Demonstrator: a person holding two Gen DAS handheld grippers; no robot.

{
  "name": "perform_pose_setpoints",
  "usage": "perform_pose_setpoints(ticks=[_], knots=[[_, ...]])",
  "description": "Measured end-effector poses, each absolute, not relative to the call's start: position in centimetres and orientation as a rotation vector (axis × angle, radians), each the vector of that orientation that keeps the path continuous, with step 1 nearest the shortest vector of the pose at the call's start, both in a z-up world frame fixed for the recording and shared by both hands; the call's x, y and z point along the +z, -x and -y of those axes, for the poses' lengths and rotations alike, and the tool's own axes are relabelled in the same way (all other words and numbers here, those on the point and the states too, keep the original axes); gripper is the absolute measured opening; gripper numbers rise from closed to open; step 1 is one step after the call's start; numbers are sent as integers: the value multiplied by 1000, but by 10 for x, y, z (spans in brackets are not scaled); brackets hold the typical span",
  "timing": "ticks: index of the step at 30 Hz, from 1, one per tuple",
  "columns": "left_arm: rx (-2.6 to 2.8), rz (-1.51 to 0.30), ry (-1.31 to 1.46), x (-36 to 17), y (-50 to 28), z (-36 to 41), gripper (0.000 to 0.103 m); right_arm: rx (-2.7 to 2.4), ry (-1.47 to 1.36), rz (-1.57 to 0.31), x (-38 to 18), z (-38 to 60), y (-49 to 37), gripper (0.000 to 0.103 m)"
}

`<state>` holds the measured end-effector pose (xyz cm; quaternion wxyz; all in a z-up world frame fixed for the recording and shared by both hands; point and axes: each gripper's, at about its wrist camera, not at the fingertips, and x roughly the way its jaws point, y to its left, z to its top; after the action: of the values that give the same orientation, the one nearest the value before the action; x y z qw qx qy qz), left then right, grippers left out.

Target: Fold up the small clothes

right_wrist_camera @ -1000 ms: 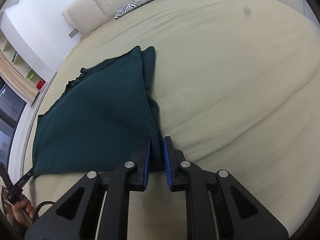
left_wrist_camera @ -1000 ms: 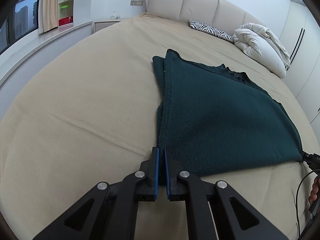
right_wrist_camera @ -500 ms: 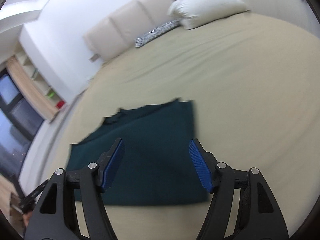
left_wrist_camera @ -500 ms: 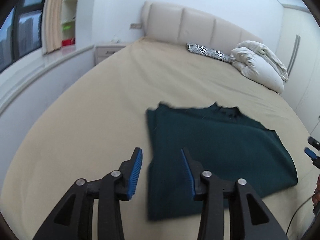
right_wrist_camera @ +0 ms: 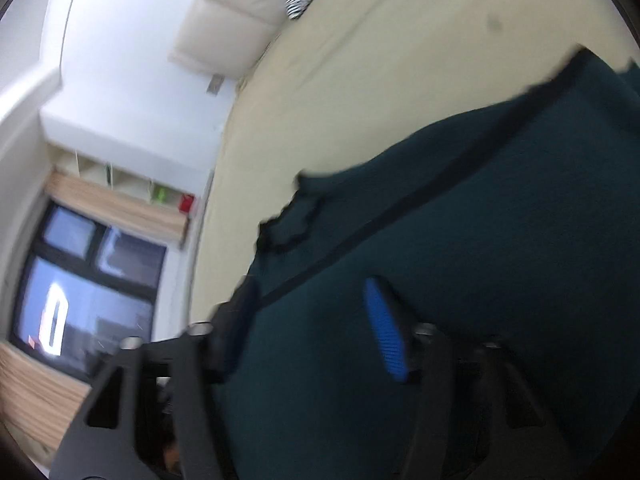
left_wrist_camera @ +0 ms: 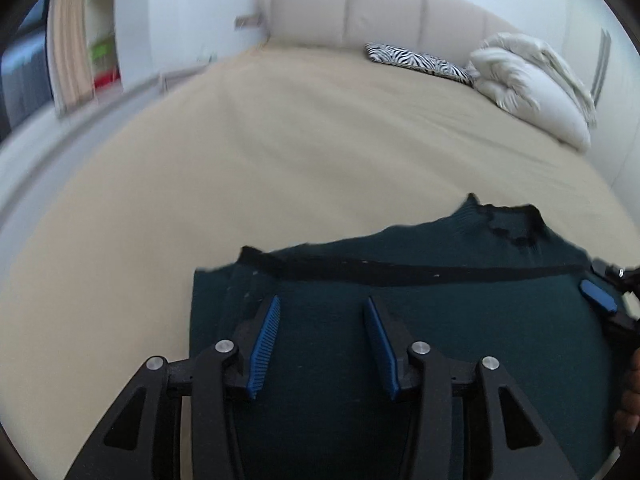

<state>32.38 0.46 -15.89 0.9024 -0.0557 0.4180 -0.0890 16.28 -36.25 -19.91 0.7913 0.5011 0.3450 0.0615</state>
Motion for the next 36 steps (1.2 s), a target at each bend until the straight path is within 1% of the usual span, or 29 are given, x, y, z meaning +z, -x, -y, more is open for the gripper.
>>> perform_pose_setpoints(ticks=[2, 3, 4, 6, 7, 8, 11, 12, 15, 16, 17, 18, 19, 21, 22, 24, 25, 27, 32, 33, 35, 36], knots=[[-215, -856, 211, -161, -326, -20, 49, 86, -1131, -667, -208, 400, -148, 24], [-213, -855, 196, -161, -327, -18, 49, 40, -1133, -640, -210, 418, -141, 15], [-205, -848, 149, -162, -326, -11, 51, 6, -1131, -626, -209, 431, -136, 12], [-214, -843, 78, -164, -325, 1, 63, -84, -1124, -593, -206, 458, -123, 12], [-217, -843, 54, -164, -326, 6, 66, -128, -1121, -581, -203, 466, -116, 13], [-221, -848, 47, -165, -327, 7, 68, -206, -1108, -568, -198, 475, -106, 18], [-225, -865, 67, -157, -325, 1, 67, -322, -1103, -561, -185, 483, -80, 23], [-208, -867, 67, -152, -318, -2, 65, -302, -1091, -563, -178, 477, -76, 25], [-266, -845, 118, -128, -278, -10, 64, -98, -965, -556, -134, 416, -64, 25], [-304, -827, 140, -122, -261, -10, 64, -9, -930, -559, -124, 392, -61, 28], [-334, -808, 129, -119, -246, -8, 66, 74, -907, -567, -117, 370, -56, 34], [-354, -801, 92, -120, -230, -2, 67, 154, -879, -596, -117, 339, -58, 56], [-359, -810, 57, -125, -219, 3, 67, 202, -860, -627, -120, 313, -62, 66], [-334, -848, 8, -145, -205, 5, 67, 315, -857, -720, -144, 266, -68, 66], [-316, -889, 3, -158, -204, 0, 66, 337, -859, -766, -157, 255, -72, 66], [-317, -884, 22, -166, -202, -11, 63, 297, -879, -877, -192, 249, -79, 64], [-318, -887, 25, -165, -202, -15, 63, 306, -904, -866, -201, 256, -77, 49], [-337, -913, 31, -166, -206, -23, 62, 270, -999, -844, -213, 289, -71, 31], [-347, -905, 17, -171, -203, -23, 62, 70, -1138, -675, -214, 384, -28, 31], [-346, -899, 16, -172, -198, -23, 63, 26, -1125, -659, -210, 394, -22, 31], [-345, -893, 17, -173, -199, -23, 63, -105, -1056, -637, -192, 407, -8, 36], [-346, -892, 15, -173, -199, -22, 64, -160, -1026, -626, -183, 408, -3, 37]])
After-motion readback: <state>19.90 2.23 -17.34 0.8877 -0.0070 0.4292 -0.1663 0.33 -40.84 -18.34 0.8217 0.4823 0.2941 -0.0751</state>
